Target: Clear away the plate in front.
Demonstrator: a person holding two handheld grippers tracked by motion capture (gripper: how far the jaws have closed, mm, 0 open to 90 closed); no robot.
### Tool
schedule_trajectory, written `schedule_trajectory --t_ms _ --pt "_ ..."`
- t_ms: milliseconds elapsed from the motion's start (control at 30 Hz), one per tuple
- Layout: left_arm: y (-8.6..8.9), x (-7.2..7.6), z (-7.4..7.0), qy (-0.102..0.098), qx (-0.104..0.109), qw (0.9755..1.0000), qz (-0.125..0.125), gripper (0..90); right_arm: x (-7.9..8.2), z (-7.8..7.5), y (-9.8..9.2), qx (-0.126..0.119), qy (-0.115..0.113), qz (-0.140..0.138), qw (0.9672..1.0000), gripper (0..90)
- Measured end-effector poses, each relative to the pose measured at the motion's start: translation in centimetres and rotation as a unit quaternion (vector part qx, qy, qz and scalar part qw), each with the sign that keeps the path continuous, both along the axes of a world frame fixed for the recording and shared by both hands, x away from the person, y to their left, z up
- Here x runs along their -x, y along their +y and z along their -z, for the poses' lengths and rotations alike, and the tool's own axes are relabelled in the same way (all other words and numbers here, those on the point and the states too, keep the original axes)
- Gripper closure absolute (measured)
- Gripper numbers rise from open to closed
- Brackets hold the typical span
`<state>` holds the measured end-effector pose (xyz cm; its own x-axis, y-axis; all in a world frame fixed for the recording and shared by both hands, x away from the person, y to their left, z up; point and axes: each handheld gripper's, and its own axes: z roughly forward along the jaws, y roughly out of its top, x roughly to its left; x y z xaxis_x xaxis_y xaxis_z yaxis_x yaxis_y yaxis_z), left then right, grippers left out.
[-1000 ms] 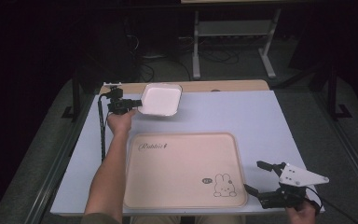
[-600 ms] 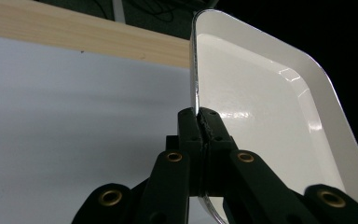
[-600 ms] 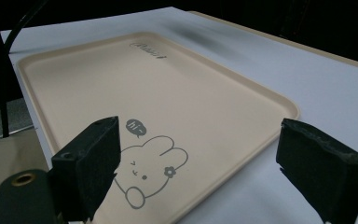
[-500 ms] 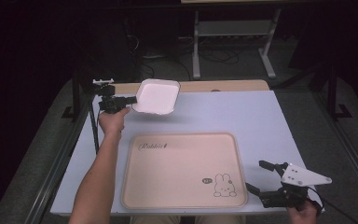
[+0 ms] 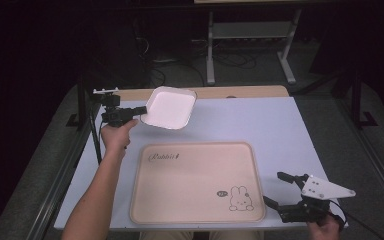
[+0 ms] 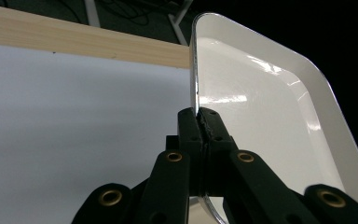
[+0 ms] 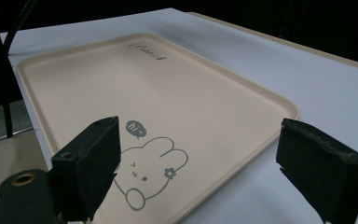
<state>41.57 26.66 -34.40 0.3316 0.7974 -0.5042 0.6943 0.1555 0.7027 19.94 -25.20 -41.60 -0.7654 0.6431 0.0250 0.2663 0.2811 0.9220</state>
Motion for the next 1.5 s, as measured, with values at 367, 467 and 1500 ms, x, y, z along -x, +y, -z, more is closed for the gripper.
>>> schedule_trajectory --t_ms 367,467,1500 --pt "0.2 1.7 -0.3 0.000 0.005 1.0000 0.005 89.0 -0.1 0.0 0.1 0.001 0.002 -0.003 1.0000 12.9" --pt "-0.1 2.1 0.0 0.000 0.012 0.9999 0.010 89.0 0.0 0.0 0.2 0.001 0.001 -0.004 1.0000 12.9" --pt "-1.6 5.3 2.0 0.021 0.010 0.9994 0.027 88.9 0.1 -0.1 0.3 0.002 -0.001 -0.010 0.9999 12.9"
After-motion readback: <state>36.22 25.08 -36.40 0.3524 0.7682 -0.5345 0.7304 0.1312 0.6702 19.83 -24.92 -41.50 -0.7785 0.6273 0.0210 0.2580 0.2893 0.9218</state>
